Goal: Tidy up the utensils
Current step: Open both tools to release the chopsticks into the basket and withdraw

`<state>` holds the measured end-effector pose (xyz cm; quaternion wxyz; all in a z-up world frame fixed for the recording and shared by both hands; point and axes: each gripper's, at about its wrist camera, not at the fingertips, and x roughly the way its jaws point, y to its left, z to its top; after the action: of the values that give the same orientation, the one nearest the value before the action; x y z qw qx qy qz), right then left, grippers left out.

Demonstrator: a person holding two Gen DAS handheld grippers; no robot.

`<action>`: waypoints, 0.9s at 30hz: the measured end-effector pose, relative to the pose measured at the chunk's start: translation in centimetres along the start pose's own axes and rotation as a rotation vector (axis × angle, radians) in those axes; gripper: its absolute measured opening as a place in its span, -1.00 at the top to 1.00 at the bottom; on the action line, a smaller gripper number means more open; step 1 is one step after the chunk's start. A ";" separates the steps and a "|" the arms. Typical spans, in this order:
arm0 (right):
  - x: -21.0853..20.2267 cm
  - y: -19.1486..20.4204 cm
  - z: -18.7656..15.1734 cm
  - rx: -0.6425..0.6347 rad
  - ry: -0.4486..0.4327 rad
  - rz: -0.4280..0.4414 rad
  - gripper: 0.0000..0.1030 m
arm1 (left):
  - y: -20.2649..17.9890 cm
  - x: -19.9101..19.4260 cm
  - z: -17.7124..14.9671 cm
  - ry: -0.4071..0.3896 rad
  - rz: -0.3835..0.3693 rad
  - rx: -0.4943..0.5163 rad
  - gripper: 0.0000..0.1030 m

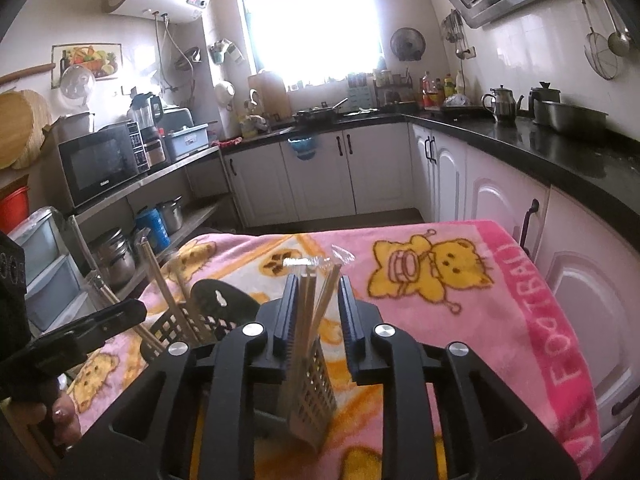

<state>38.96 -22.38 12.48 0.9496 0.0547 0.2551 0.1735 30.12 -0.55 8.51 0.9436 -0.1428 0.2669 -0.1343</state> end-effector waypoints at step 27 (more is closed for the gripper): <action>-4.8 4.3 -5.6 -0.101 0.096 0.012 0.05 | 4.7 -8.0 -7.1 -0.005 0.122 -0.051 -0.43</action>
<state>30.91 -20.00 10.70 0.9368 -0.0001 0.2909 0.1945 20.55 5.09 4.86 0.9467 -0.1504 0.2762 -0.0693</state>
